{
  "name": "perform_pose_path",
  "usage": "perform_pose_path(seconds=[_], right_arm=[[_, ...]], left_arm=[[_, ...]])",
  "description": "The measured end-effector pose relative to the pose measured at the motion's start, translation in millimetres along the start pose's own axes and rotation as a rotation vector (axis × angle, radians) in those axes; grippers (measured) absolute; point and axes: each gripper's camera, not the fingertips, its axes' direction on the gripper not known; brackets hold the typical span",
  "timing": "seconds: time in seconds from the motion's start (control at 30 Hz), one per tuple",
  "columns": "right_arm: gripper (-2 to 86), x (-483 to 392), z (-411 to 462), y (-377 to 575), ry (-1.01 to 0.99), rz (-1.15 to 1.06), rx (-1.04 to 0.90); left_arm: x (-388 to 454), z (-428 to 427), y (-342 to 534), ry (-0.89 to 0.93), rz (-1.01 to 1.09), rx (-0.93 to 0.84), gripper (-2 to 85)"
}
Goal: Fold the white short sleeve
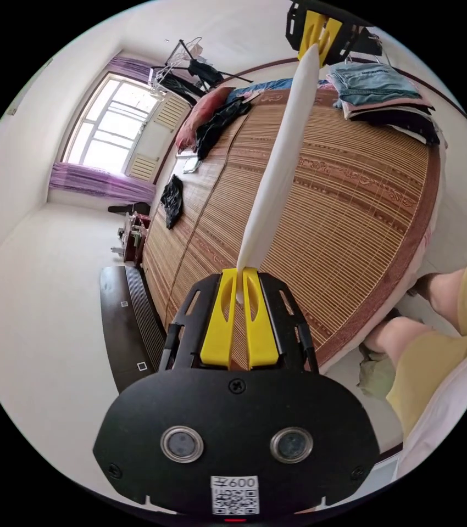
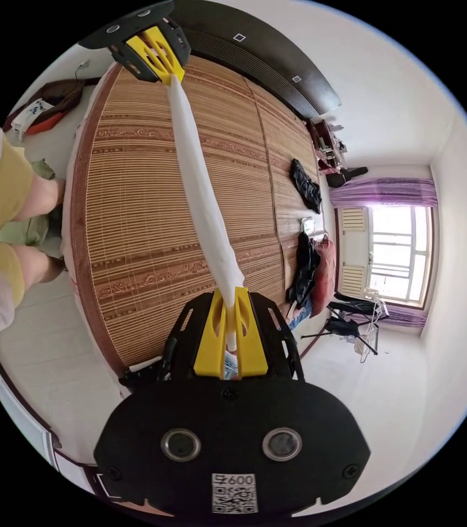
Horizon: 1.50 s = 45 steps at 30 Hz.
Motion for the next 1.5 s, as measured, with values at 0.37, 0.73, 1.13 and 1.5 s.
perform_pose_path(seconds=[0.37, 0.73, 1.13, 1.5], right_arm=[[-0.8, -122, -122, -72, -0.298, -0.011, -0.132], [-0.8, -45, -246, -116, -0.174, 0.164, -0.115], [-0.8, -20, -313, -74, -0.404, -0.055, -0.071], [-0.8, 177, -368, -18, -0.082, -0.034, -0.005]], left_arm=[[146, 224, 11, 0.24, 0.13, 0.003, 2.9], [149, 380, -2, 0.142, 0.114, 0.057, 2.6], [235, 565, -43, 0.336, 0.221, -0.118, 2.8], [151, 719, -178, 0.07, 0.269, -0.059, 2.8]])
